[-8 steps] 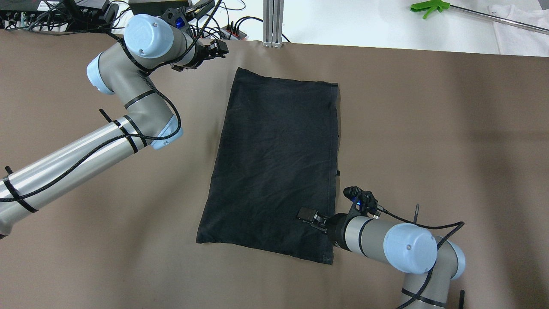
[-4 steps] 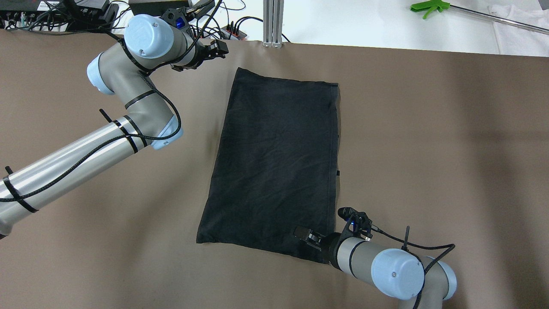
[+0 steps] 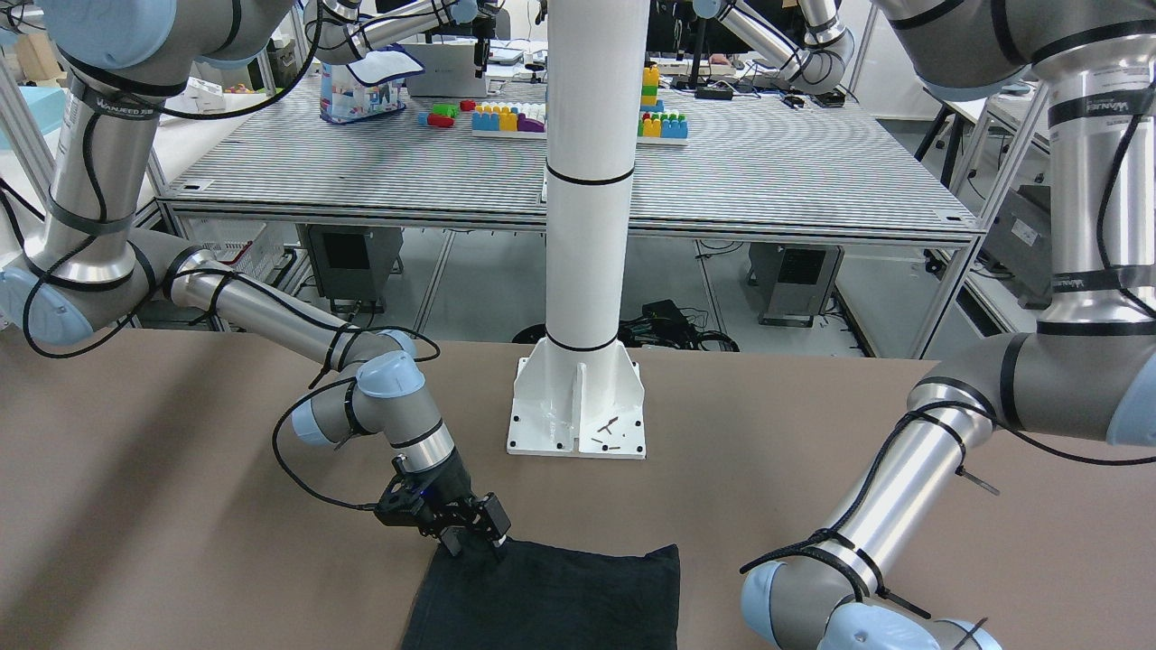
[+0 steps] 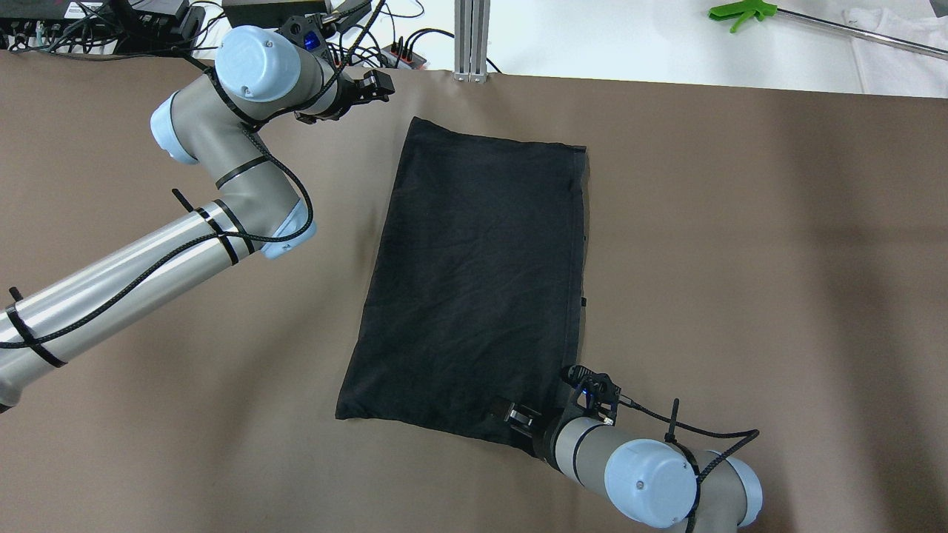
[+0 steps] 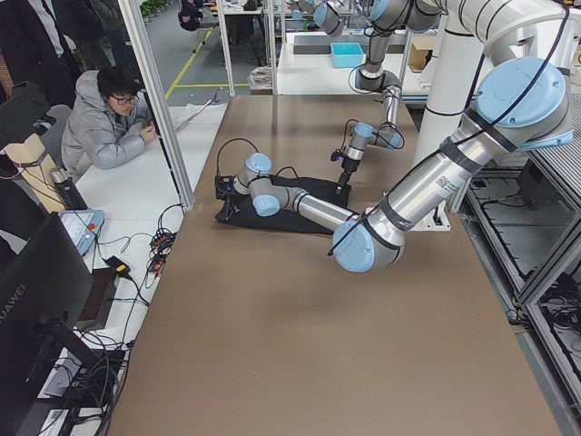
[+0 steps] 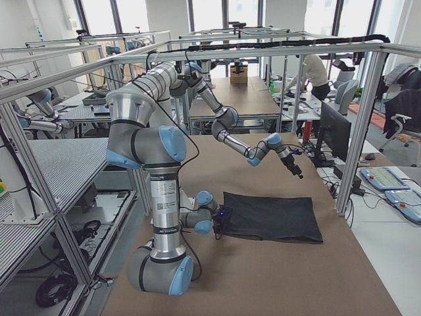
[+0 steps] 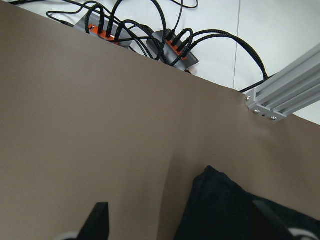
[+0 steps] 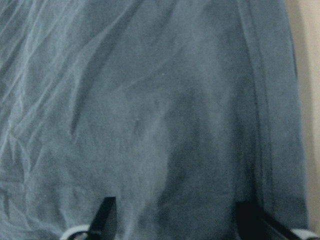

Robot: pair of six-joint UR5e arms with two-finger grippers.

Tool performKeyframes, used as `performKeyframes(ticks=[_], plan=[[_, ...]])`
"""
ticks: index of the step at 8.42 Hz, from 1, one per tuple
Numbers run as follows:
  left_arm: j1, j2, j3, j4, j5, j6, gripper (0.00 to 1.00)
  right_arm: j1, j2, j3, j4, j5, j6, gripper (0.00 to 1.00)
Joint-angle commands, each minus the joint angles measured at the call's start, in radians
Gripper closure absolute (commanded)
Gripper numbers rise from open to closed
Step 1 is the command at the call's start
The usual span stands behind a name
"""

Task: Fold clothes
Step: 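Reach the left gripper to the other near corner and grasp it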

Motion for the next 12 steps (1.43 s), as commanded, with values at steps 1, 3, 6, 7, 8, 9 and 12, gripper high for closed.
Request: performKeyframes(ticks=[1,3,6,7,8,9,12], plan=[[0.0,0.002,0.004,0.001,0.0,0.003,0.0,0.008,0.057,-0.002,-0.058,-0.008,0.044,0.83],[0.0,0.003,0.004,-0.002,0.0,0.001,0.0,0.023,0.065,-0.008,-0.067,-0.008,0.041,1.0],[0.007,0.0,-0.005,-0.005,-0.003,-0.011,0.0,0.04,0.066,-0.009,-0.057,-0.005,0.04,1.0],[0.005,0.006,-0.041,-0.007,-0.015,-0.034,0.0,0.048,0.065,-0.002,-0.052,0.001,0.034,1.0],[0.014,0.032,-0.118,-0.007,-0.046,-0.104,0.0,0.048,0.065,0.002,-0.048,0.004,0.031,1.0],[0.067,0.081,-0.205,-0.007,-0.07,-0.203,0.0,0.048,0.065,0.01,-0.048,0.007,0.029,1.0],[0.145,0.286,-0.501,0.007,-0.058,-0.289,0.0,0.045,0.057,0.053,-0.049,0.009,0.029,1.0]])
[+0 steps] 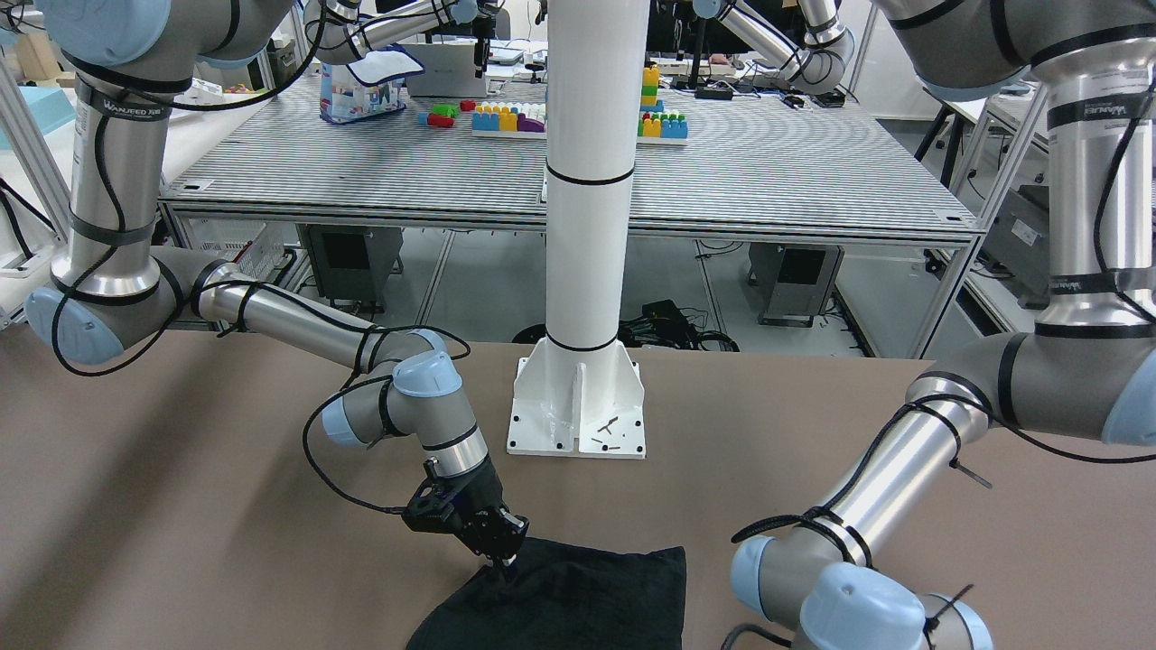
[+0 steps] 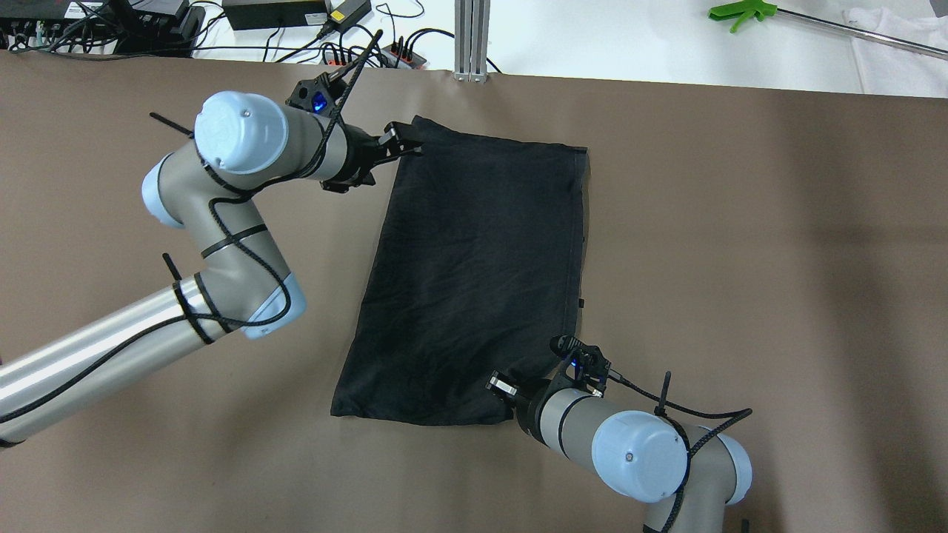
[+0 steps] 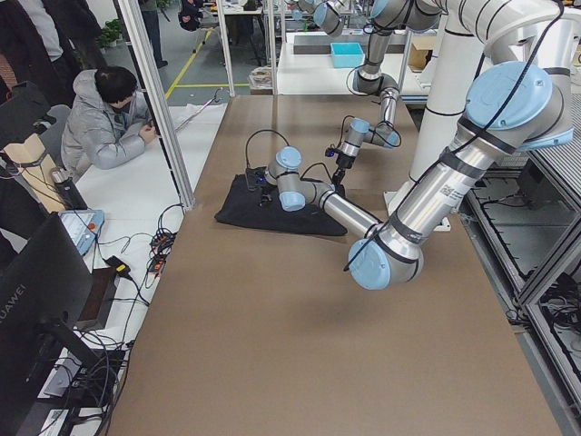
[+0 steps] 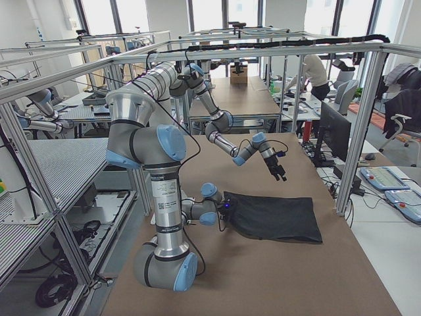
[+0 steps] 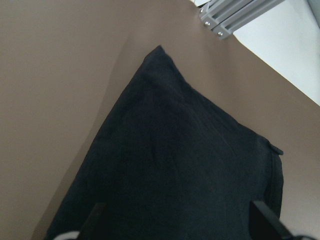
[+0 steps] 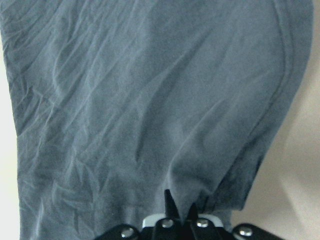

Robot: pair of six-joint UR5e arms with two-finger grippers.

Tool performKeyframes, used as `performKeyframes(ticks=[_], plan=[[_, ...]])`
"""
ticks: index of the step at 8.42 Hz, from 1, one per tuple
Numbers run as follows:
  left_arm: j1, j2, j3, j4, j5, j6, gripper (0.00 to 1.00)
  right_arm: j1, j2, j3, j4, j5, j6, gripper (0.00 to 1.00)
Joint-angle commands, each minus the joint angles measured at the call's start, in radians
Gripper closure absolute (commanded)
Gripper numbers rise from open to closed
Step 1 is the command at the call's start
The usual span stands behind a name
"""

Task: Fold clothes
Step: 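Reach the left gripper to the other near corner and grasp it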

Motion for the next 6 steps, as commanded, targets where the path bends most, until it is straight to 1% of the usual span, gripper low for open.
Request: performKeyframes(ticks=[1,2,3,5,6], plan=[[0.058,0.248,-0.296,0.027,0.0,-0.055,0.0,-0.004,-0.006,0.025,-0.001,0.001,0.0,1.0],[0.103,0.311,-0.381,0.056,0.01,-0.063,0.0,-0.007,-0.006,0.027,-0.001,0.001,0.0,1.0],[0.145,0.339,-0.416,0.056,0.051,-0.101,0.0,-0.007,-0.006,0.03,-0.001,0.0,0.0,1.0],[0.251,0.344,-0.417,0.051,0.153,-0.127,0.0,-0.004,-0.009,0.034,-0.001,-0.003,0.0,1.0],[0.282,0.37,-0.433,0.045,0.171,-0.147,0.0,-0.004,-0.018,0.039,-0.001,-0.003,0.0,1.0]])
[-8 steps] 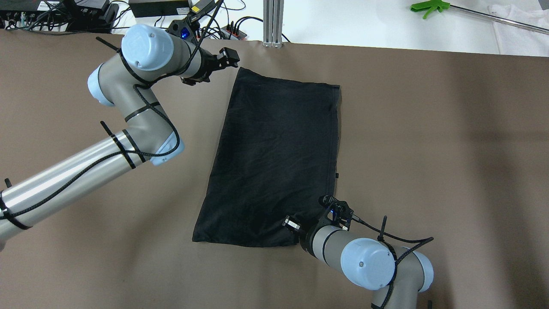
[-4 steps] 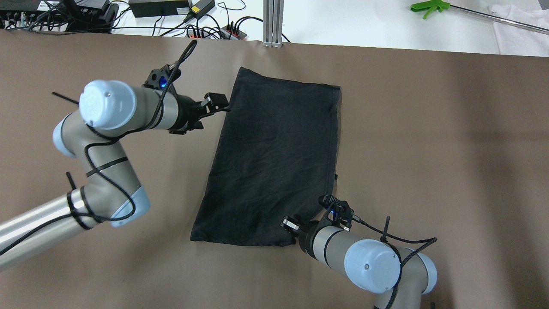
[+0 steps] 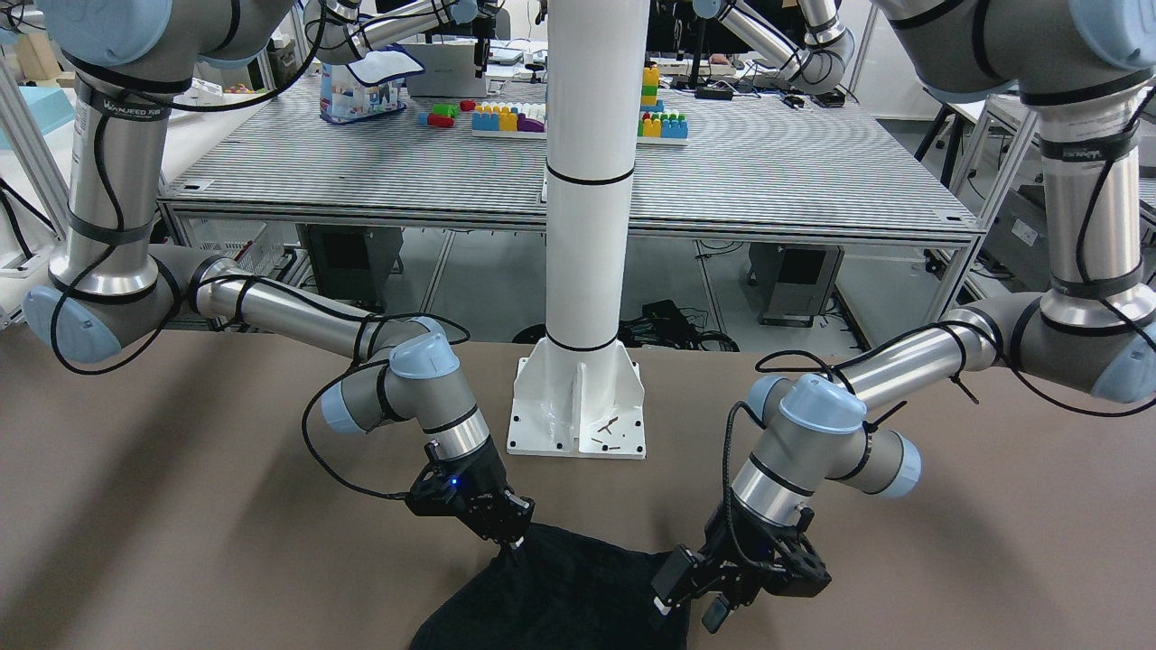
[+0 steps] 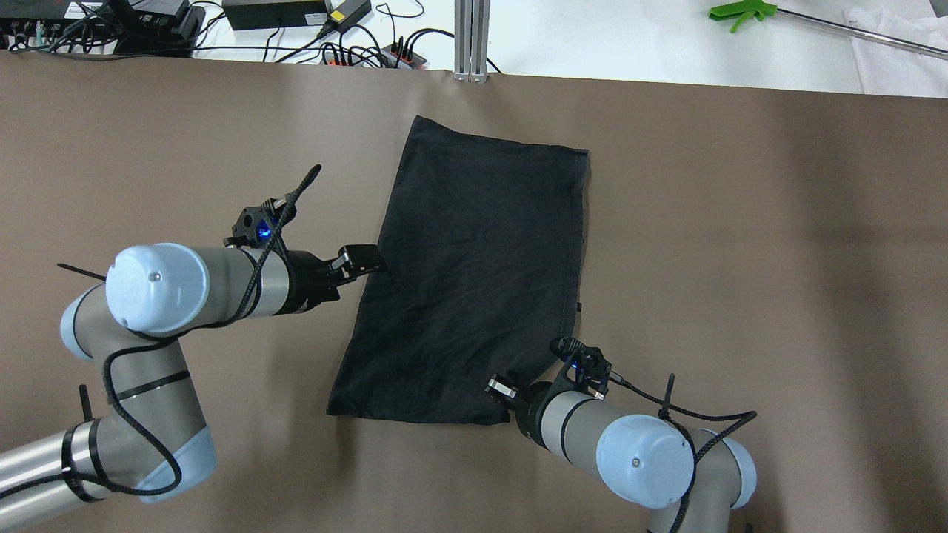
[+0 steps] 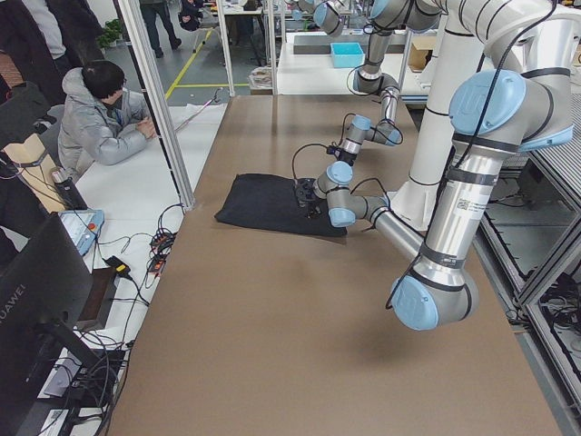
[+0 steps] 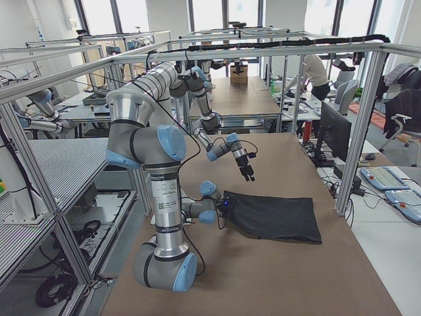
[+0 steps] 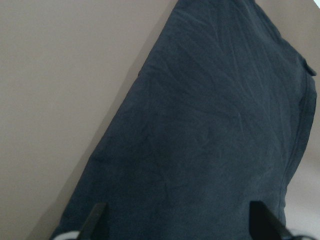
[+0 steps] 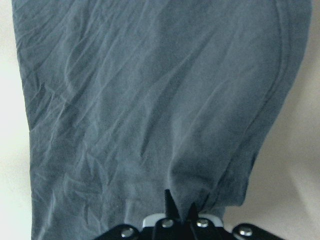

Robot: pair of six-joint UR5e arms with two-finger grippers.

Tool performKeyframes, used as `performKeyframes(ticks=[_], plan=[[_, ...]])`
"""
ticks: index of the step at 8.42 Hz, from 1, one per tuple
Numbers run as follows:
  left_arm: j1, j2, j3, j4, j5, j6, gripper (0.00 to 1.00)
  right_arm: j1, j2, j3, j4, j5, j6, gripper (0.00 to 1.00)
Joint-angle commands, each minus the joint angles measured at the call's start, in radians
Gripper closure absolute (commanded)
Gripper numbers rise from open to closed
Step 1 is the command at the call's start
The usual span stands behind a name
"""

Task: Fold clothes
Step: 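Reach the left gripper to the other near corner and grasp it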

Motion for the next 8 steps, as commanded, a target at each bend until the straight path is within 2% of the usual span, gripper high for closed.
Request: performKeyframes(ticks=[1,2,5,8], plan=[[0.094,0.064,-0.048,-0.006,0.065,-0.032,0.0,0.002,-0.012,0.01,0.0,-0.003,0.0,1.0],[0.103,0.095,-0.059,-0.006,0.065,-0.027,0.0,0.002,-0.012,0.012,0.0,-0.005,0.0,1.0],[0.237,0.126,-0.059,-0.005,0.193,-0.03,0.0,0.003,-0.026,0.015,0.002,-0.005,0.0,1.0],[0.26,0.153,-0.058,-0.006,0.212,-0.032,0.0,0.003,-0.03,0.035,0.0,-0.01,0.0,1.0]])
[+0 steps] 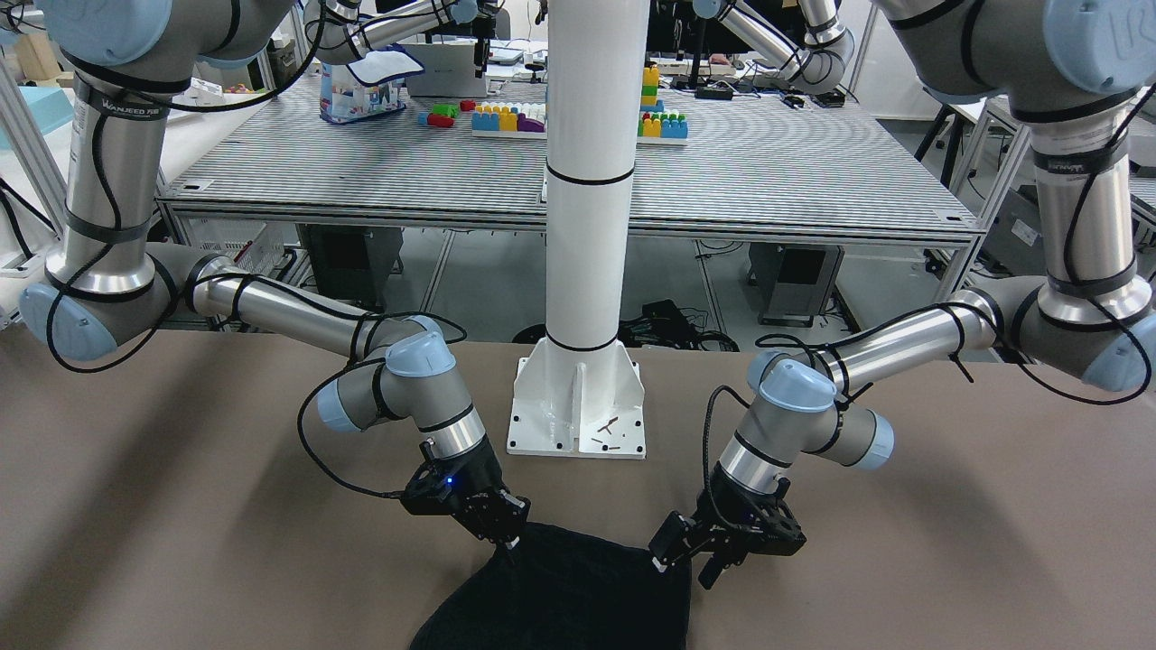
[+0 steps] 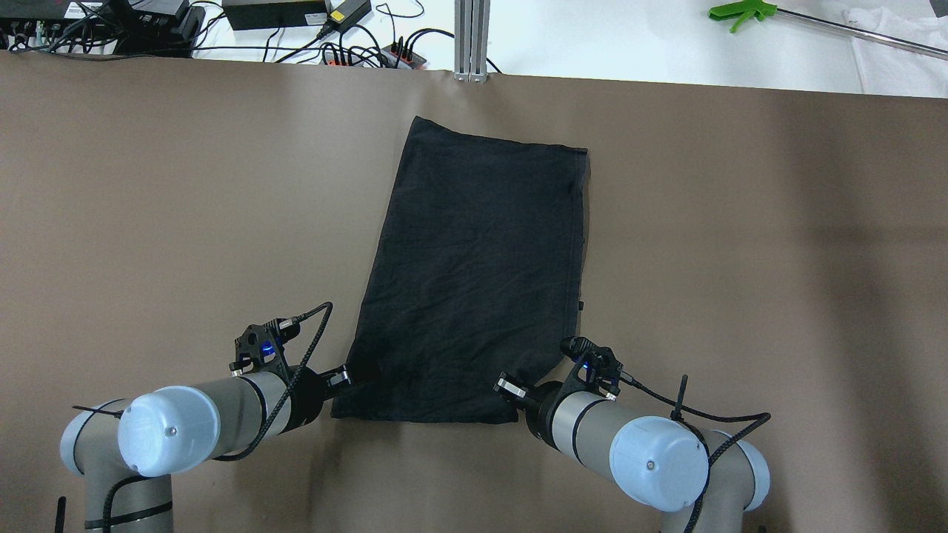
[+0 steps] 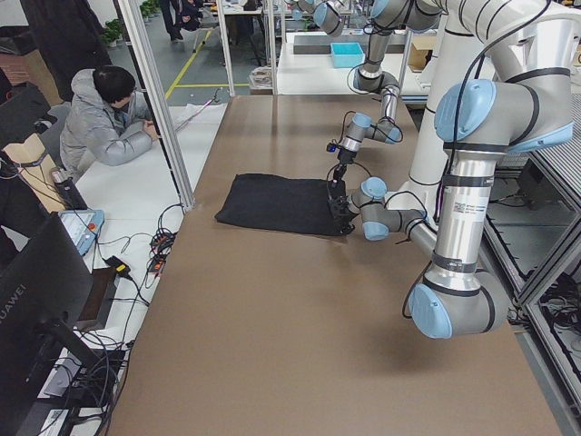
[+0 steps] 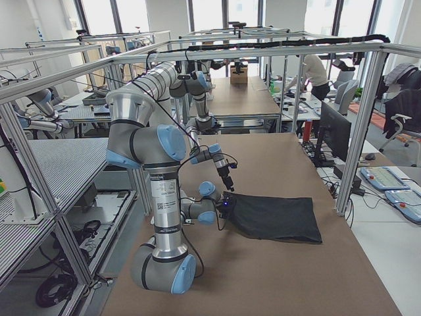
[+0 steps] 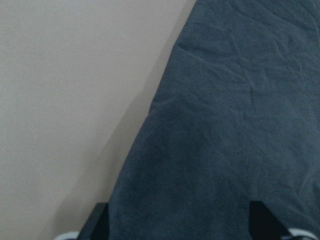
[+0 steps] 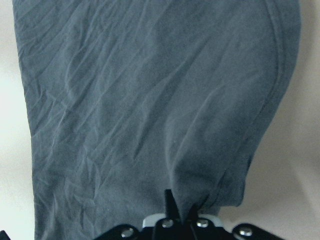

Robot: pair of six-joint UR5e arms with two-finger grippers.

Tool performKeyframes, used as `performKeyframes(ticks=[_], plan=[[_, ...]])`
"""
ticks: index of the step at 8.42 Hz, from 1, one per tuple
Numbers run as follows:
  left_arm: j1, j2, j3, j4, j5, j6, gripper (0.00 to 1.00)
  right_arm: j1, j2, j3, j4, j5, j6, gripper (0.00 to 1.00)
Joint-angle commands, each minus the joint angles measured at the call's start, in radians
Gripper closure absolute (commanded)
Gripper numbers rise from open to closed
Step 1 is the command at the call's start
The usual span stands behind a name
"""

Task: Fold clothes
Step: 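Reach the left gripper to the other near corner and grasp it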

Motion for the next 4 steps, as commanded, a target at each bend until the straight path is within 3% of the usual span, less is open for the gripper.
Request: performKeyframes(ticks=[1,4], plan=[[0.017,0.019,0.006,-0.001,0.012,0.0,0.0,0.0,-0.003,0.008,0.0,-0.003,0.0,1.0],[0.066,0.019,0.021,-0.001,0.029,0.003,0.0,0.002,-0.003,0.008,0.0,-0.006,0.0,1.0]])
